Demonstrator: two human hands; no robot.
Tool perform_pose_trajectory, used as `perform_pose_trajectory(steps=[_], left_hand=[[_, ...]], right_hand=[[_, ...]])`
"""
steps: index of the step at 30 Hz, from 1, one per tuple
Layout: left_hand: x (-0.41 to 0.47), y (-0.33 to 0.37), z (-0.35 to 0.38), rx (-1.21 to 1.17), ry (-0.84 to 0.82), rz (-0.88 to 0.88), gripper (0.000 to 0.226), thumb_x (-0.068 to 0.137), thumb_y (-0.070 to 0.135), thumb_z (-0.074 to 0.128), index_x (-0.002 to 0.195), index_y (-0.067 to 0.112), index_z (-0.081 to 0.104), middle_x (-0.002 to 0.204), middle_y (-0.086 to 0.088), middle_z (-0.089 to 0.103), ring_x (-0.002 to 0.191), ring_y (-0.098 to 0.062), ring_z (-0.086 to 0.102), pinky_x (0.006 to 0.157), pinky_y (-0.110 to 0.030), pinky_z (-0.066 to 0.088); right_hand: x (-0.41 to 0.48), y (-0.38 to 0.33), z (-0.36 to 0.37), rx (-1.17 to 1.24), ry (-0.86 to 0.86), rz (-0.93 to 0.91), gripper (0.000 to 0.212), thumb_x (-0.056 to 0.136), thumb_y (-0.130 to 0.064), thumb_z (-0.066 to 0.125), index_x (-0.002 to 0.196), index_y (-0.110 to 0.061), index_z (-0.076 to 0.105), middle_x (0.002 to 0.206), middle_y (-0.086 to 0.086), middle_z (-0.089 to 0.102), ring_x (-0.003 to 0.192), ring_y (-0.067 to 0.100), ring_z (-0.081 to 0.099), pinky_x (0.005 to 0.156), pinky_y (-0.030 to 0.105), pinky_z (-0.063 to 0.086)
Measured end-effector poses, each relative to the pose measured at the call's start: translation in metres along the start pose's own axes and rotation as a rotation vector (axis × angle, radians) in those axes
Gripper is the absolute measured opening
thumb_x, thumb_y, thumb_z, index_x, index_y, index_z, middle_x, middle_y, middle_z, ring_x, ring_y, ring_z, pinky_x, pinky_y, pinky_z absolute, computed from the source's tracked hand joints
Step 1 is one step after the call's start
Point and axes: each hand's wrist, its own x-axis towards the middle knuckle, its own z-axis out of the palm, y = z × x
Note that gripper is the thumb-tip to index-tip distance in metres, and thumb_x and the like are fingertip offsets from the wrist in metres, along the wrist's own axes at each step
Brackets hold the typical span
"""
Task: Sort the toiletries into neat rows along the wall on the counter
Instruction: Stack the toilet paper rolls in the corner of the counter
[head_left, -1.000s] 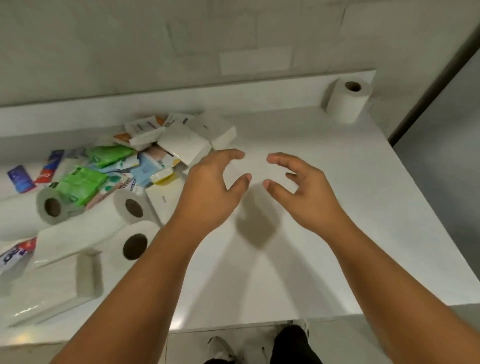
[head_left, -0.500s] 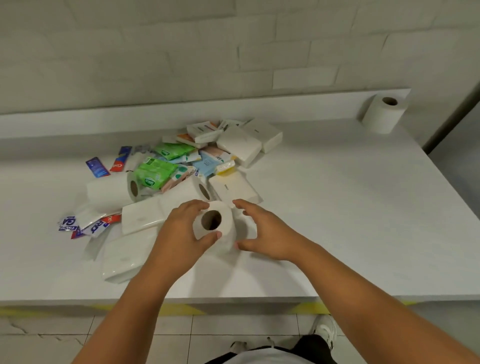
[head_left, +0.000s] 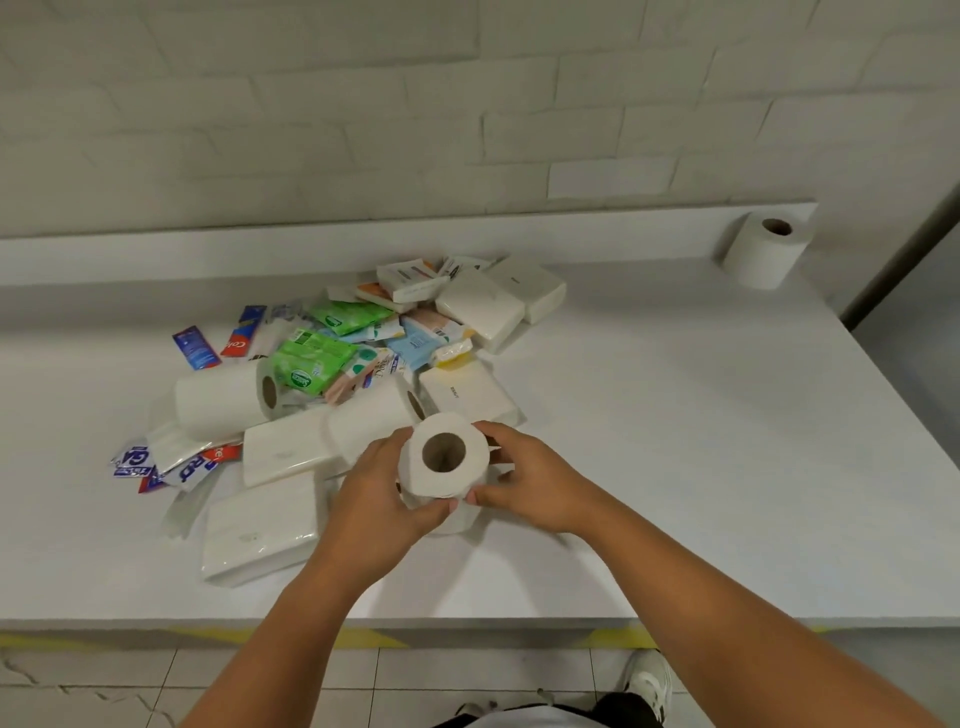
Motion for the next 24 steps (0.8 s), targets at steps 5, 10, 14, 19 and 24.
perform_pose_trajectory(steps=[5, 10, 14, 19, 24], left_hand=[[0.021, 0.040, 0.014, -0.106, -0.042, 0.078, 0.074, 0.065, 0.036, 0.090, 0.128, 0.042, 0.051, 0.121, 0.021, 0.056, 0.110, 0.004, 0.053, 0.091, -0.023, 0.051], [0.050, 0.088, 0.043, -0.171, -0.109, 0.135, 0.073, 0.066, 0.028, 0.090, 0.124, 0.047, 0.050, 0.123, 0.022, 0.056, 0.112, 0.007, 0.051, 0.088, -0.010, 0.044], [0.077, 0.121, 0.080, -0.207, -0.191, 0.172, 0.074, 0.069, 0.024, 0.089, 0.126, 0.047, 0.050, 0.125, 0.021, 0.056, 0.117, 0.003, 0.051, 0.094, -0.018, 0.046], [0.103, 0.160, 0.139, -0.263, -0.235, 0.181, 0.076, 0.070, 0.022, 0.088, 0.130, 0.046, 0.048, 0.126, 0.027, 0.054, 0.120, 0.003, 0.051, 0.095, -0.017, 0.046], [0.136, 0.204, 0.192, -0.288, -0.264, 0.187, 0.069, 0.071, 0.024, 0.088, 0.128, 0.042, 0.054, 0.123, 0.023, 0.061, 0.119, -0.003, 0.055, 0.099, -0.023, 0.049]], right_hand=[[-0.010, 0.005, -0.057, 0.139, 0.048, -0.009, 0.068, 0.068, -0.019, 0.088, 0.126, -0.031, 0.053, 0.124, -0.012, 0.061, 0.122, 0.007, 0.054, 0.101, 0.046, 0.049], [-0.023, 0.017, -0.114, 0.234, 0.080, -0.020, 0.067, 0.069, -0.012, 0.088, 0.121, -0.026, 0.049, 0.125, -0.004, 0.062, 0.123, 0.015, 0.054, 0.103, 0.048, 0.047], [-0.034, 0.034, -0.159, 0.243, 0.135, -0.004, 0.074, 0.069, -0.011, 0.087, 0.128, -0.030, 0.046, 0.129, -0.010, 0.059, 0.124, 0.011, 0.054, 0.104, 0.043, 0.047], [-0.051, 0.062, -0.217, 0.236, 0.205, 0.019, 0.076, 0.071, -0.012, 0.087, 0.132, -0.035, 0.049, 0.128, -0.015, 0.060, 0.122, 0.006, 0.055, 0.104, 0.039, 0.048], [-0.059, 0.090, -0.279, 0.254, 0.294, 0.025, 0.072, 0.071, -0.014, 0.087, 0.130, -0.036, 0.052, 0.127, -0.016, 0.061, 0.122, 0.007, 0.055, 0.104, 0.042, 0.048]])
